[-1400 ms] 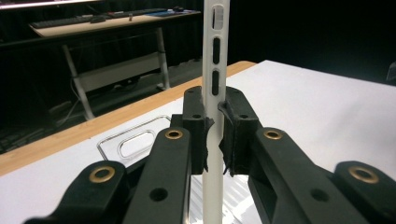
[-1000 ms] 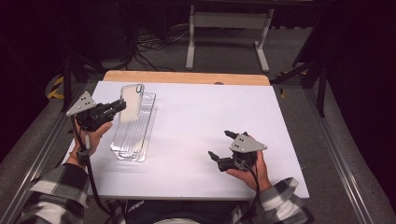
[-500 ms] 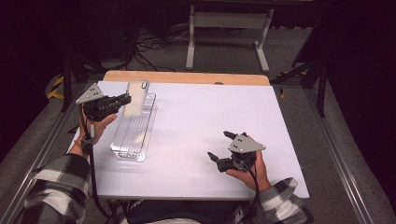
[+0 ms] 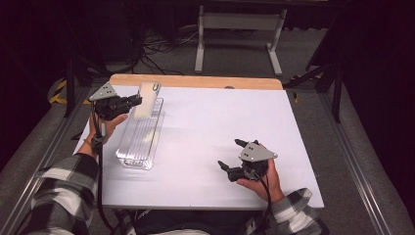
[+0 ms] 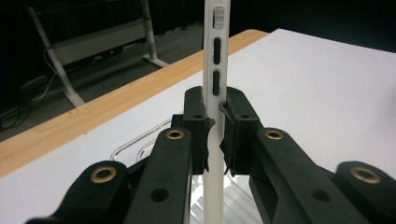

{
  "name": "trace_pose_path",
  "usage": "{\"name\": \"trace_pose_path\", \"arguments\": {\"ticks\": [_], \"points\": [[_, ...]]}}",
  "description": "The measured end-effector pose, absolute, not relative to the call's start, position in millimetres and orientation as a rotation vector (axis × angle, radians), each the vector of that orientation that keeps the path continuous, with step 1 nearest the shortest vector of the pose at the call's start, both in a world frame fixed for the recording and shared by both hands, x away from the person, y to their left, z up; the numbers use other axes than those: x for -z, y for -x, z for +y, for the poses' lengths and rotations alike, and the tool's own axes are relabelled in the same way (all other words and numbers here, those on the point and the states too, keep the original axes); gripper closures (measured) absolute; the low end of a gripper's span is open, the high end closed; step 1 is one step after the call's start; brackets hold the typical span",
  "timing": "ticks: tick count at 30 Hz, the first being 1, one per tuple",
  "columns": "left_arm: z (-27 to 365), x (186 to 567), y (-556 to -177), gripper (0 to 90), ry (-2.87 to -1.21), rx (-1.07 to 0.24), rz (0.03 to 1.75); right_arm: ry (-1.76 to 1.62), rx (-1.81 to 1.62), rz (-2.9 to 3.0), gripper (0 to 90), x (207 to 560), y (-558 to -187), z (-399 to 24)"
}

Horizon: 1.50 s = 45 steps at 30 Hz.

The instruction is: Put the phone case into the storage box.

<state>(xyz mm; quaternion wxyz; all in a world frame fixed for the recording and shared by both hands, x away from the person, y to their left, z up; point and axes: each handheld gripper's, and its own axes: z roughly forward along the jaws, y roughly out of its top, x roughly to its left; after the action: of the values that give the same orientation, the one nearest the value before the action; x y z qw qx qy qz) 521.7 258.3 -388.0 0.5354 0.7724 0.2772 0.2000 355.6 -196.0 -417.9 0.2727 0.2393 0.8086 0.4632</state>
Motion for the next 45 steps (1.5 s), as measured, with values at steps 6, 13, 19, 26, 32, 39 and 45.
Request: {"name": "trace_pose_path", "arguments": {"ticks": [6, 13, 19, 26, 32, 39, 45], "points": [[256, 397, -533, 81.4, -1.849, -0.469, 0.666, -0.655, -1.236, 2.170, 11.4, 419, -355, -198], [259, 405, -544, 81.3, -1.814, -0.445, 0.657, -0.661, -1.204, 2.186, 11.8, 422, -356, -197], [256, 415, -553, 81.3, -1.828, -0.445, 0.669, -0.669, -1.193, 2.189, 11.9, 423, -355, -198], [255, 421, -557, 81.4, -1.836, -0.456, 0.692, -0.665, -1.179, 2.201, 13.7, 424, -355, -199], [257, 422, -558, 81.4, -1.846, -0.554, 0.755, -0.661, -1.174, 2.203, 13.6, 424, -354, -199], [250, 421, -557, 78.3, -1.905, -0.705, 0.820, -0.657, -1.166, 2.201, 13.6, 423, -353, -199], [248, 421, -557, 77.8, -1.933, -0.765, 0.838, -0.647, -1.157, 2.203, 13.6, 423, -353, -200]]}}
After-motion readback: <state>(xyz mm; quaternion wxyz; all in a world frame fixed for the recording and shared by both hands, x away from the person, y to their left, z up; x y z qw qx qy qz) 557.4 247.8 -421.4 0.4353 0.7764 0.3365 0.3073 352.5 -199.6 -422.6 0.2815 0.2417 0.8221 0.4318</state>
